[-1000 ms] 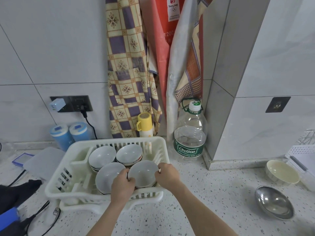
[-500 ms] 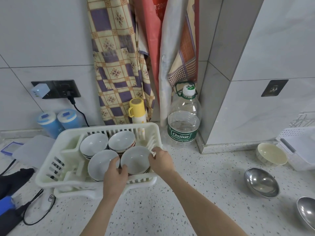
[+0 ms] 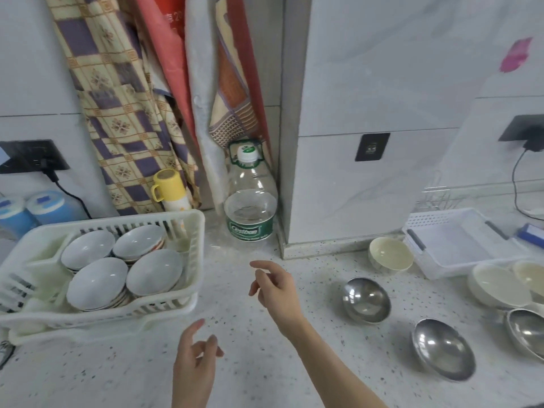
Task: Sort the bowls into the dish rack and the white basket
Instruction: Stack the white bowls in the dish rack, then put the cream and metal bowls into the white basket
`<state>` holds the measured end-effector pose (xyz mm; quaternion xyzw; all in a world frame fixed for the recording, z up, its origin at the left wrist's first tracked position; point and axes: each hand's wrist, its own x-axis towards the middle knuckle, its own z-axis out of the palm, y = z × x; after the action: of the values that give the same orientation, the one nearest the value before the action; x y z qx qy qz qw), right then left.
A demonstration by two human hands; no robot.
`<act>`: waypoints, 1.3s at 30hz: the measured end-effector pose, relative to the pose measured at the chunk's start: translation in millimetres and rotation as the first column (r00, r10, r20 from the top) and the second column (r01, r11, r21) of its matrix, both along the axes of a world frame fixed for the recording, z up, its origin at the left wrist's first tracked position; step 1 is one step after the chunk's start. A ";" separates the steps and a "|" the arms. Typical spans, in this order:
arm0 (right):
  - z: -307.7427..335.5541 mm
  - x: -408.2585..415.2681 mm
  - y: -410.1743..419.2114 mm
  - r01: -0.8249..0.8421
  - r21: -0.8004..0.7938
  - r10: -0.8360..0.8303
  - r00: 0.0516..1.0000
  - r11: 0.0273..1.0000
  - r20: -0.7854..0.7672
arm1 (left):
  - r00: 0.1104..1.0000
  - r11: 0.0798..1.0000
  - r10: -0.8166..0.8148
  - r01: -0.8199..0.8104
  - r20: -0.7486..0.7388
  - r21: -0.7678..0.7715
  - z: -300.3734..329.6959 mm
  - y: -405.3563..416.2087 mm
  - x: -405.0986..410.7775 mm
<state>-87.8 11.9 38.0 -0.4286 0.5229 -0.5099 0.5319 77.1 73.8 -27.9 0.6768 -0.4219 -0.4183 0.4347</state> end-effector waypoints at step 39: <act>-63.9 -514.3 193.3 0.940 0.255 -0.916 0.296 0.228 -0.270 | 0.734 0.695 -0.670 0.673 -0.112 0.254 -11.0 14.8 -502.5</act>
<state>-602.1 205.2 -25.9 0.0578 0.7751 -0.6036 0.1779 -425.4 88.7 -38.9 0.5280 -0.5740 -0.6064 0.1550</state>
